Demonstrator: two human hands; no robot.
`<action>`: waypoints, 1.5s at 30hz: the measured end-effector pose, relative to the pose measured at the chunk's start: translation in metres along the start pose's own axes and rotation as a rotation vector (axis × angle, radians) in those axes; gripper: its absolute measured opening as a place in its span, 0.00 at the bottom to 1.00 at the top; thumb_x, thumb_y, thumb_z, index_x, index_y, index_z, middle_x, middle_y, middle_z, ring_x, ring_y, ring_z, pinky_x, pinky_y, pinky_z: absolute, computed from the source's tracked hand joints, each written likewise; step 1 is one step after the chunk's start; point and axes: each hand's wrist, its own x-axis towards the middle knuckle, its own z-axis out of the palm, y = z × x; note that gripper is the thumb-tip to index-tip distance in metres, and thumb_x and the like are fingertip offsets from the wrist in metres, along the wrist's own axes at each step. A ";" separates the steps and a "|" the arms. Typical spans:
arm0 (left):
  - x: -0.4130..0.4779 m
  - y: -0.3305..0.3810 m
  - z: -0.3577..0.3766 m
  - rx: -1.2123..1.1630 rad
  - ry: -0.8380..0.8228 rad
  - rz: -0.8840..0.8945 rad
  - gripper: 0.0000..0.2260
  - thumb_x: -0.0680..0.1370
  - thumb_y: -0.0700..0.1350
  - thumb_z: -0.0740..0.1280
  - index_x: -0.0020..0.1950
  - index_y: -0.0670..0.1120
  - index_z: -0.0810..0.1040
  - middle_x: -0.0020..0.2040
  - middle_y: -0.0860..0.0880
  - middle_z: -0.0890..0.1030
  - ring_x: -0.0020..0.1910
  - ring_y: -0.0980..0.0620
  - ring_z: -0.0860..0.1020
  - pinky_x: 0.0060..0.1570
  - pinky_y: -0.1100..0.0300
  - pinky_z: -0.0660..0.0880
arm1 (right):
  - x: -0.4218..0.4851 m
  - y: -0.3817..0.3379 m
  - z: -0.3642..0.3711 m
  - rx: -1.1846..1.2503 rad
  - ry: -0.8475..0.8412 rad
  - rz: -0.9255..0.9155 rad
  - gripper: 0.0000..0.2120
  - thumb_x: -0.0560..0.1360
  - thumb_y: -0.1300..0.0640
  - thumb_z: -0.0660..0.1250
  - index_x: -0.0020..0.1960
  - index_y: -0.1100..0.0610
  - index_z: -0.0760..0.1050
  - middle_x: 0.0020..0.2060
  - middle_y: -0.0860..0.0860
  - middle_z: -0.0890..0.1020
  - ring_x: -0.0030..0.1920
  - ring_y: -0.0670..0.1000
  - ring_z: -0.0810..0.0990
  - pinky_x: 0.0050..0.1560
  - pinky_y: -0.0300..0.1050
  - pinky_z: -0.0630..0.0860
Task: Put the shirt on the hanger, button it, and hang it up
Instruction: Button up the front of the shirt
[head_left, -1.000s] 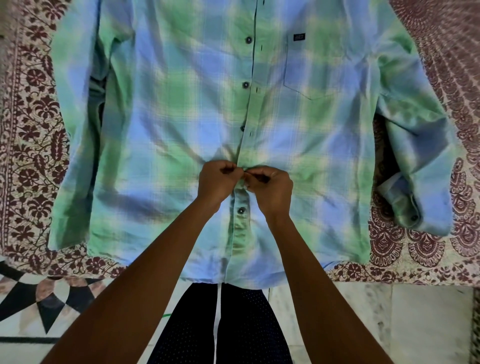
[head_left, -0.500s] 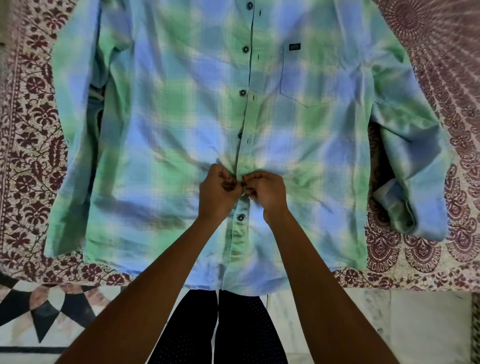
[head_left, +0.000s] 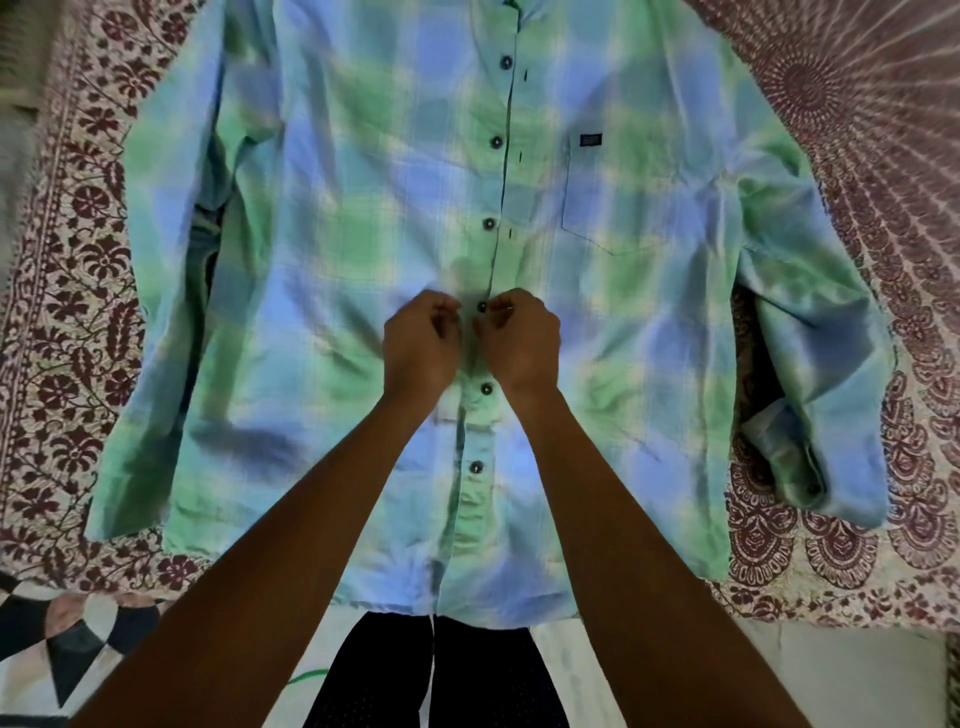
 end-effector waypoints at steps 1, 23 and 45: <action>0.010 0.005 0.001 0.024 -0.019 -0.003 0.11 0.75 0.34 0.61 0.52 0.41 0.80 0.50 0.44 0.83 0.47 0.53 0.78 0.43 0.73 0.65 | 0.005 -0.003 0.005 -0.028 -0.026 0.040 0.10 0.75 0.56 0.65 0.52 0.60 0.75 0.49 0.55 0.81 0.49 0.55 0.79 0.38 0.34 0.67; 0.034 0.023 0.018 0.049 -0.182 -0.018 0.05 0.74 0.36 0.66 0.46 0.41 0.81 0.48 0.42 0.83 0.49 0.45 0.80 0.51 0.54 0.76 | 0.029 0.016 -0.011 0.786 -0.051 0.431 0.13 0.74 0.72 0.63 0.35 0.59 0.74 0.30 0.54 0.78 0.30 0.48 0.76 0.30 0.35 0.76; 0.036 0.019 0.006 -0.171 -0.301 0.022 0.08 0.74 0.33 0.67 0.50 0.39 0.82 0.47 0.40 0.84 0.42 0.52 0.81 0.50 0.60 0.79 | 0.018 0.023 -0.005 0.854 0.083 0.233 0.12 0.69 0.73 0.68 0.38 0.57 0.74 0.26 0.46 0.80 0.30 0.45 0.79 0.34 0.41 0.78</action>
